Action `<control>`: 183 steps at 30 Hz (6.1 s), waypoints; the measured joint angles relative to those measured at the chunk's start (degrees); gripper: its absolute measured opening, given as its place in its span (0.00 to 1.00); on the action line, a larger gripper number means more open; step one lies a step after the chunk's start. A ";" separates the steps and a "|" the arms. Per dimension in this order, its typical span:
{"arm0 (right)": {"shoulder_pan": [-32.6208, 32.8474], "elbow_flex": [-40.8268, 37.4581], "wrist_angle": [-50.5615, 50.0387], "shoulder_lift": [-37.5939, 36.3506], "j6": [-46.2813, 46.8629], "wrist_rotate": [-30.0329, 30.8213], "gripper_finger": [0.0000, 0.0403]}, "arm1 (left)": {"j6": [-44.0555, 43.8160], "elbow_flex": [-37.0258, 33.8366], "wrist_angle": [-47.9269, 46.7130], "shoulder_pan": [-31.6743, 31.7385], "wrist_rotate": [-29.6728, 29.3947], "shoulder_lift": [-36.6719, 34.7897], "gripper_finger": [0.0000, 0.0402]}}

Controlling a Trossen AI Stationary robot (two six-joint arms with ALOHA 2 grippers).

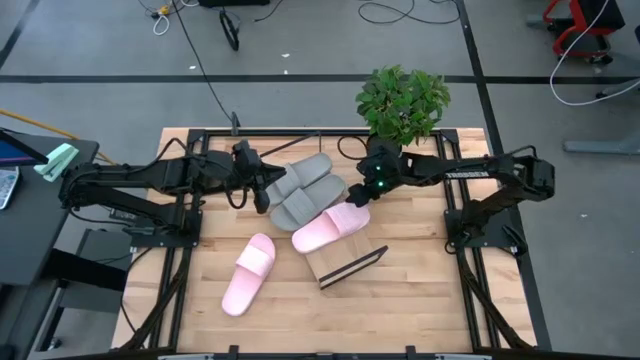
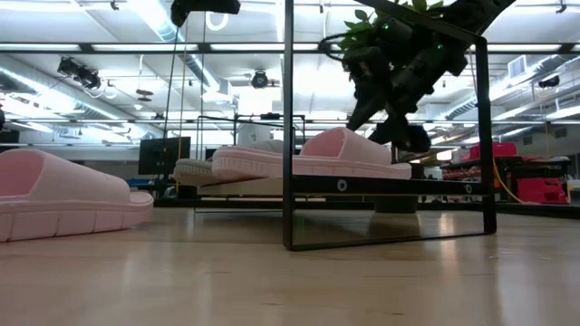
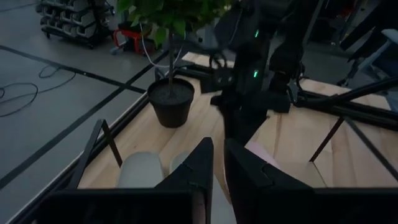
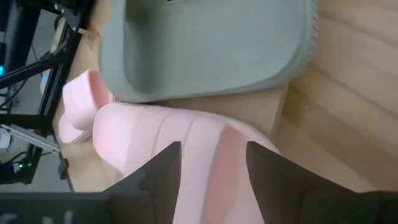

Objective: Pick and place slides into the shelf
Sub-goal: Put the pink slides on the shelf

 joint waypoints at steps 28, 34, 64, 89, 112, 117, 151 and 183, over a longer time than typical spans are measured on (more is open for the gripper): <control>17.22 0.00 -28.28 -27.55 3.25 23.84 0.46 | -73.98 -0.97 -30.36 -15.43 -11.28 -0.06 0.08; 19.48 0.00 -28.33 -27.93 3.15 26.58 0.46 | -99.64 -6.46 -24.19 -26.75 -17.05 0.48 0.05; 24.63 -0.04 -20.86 -27.90 -1.48 17.43 0.46 | -54.41 -8.20 -34.16 -45.28 7.13 9.83 0.21; 24.57 -0.04 -11.24 -27.88 11.23 17.06 0.46 | -24.83 -8.17 -29.26 -45.35 -4.59 24.63 0.65; 26.12 -0.04 -11.30 -27.88 14.37 17.05 0.46 | -25.57 -0.02 -43.80 -45.39 -6.22 32.96 0.04; 26.12 -0.04 -10.78 -27.87 17.17 17.06 0.46 | -25.24 7.50 -50.82 -46.71 -9.30 30.93 0.03; 21.41 -0.04 7.95 -24.50 29.87 12.82 0.68 | 53.83 33.77 -15.21 -28.40 -27.46 30.75 0.03; 21.39 -0.04 4.70 -23.34 28.81 9.55 0.56 | 60.16 33.79 -8.83 -22.40 -23.80 36.50 0.03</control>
